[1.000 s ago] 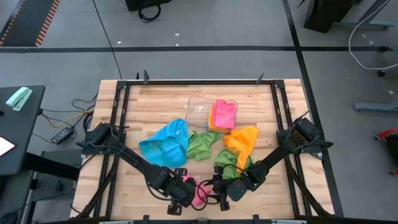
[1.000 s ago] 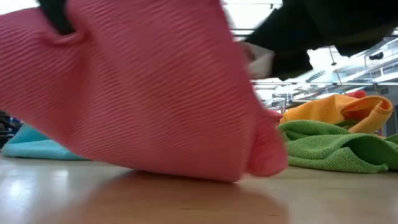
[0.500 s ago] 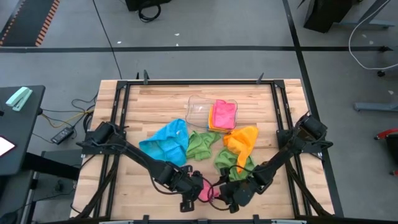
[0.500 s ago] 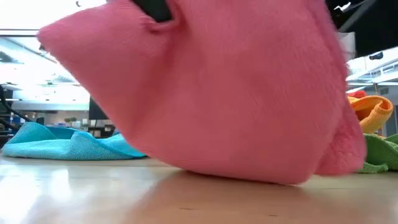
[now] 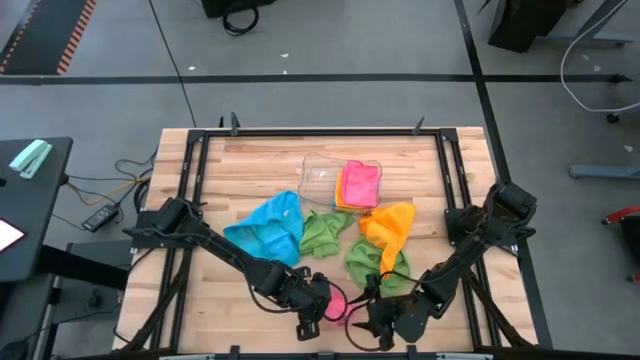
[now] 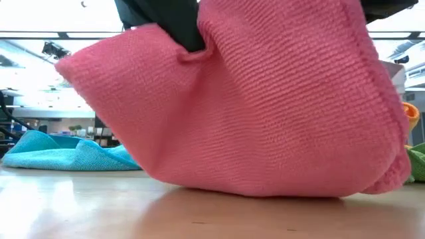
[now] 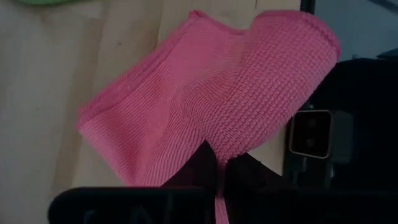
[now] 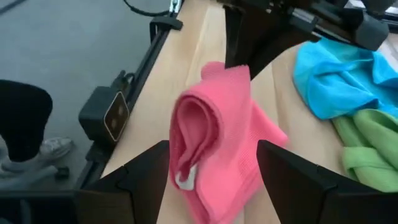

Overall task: Fold microfiber towels
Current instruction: Fold the pink microfiber cloth

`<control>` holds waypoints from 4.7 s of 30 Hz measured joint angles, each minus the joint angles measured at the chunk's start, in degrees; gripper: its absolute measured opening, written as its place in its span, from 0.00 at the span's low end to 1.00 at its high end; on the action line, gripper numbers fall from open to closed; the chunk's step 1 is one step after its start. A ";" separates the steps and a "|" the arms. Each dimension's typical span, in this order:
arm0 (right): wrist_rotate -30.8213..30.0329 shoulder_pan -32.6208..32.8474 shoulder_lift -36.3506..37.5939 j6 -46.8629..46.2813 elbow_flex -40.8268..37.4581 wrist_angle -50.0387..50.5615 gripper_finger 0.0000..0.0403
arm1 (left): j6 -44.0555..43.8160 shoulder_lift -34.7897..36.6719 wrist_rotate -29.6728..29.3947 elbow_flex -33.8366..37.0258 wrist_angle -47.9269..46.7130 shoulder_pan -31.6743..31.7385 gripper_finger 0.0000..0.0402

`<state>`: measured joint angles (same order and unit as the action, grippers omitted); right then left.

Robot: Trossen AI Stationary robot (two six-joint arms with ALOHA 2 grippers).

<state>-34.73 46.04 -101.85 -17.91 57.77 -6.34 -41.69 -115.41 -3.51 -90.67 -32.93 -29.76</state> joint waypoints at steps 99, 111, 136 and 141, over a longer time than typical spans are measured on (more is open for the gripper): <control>4.97 -3.98 -7.55 -13.55 4.09 -2.05 0.03 | 12.37 -5.01 -7.53 -0.85 -2.45 -4.94 0.17; 4.08 -0.66 -7.55 -23.87 2.25 0.91 0.06 | 25.12 -5.38 1.10 -3.92 -0.17 -1.02 0.05; 3.04 3.26 -7.88 -39.04 -5.55 -2.05 0.06 | 39.01 -8.49 10.16 -3.67 5.39 8.28 0.10; 3.95 3.28 -7.88 -38.84 -5.41 -1.97 0.06 | 42.90 -8.48 9.73 -3.67 5.38 8.61 0.11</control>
<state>-30.77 49.32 -109.73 -56.75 52.36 -8.31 1.21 -123.90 6.22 -94.35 -27.55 -21.15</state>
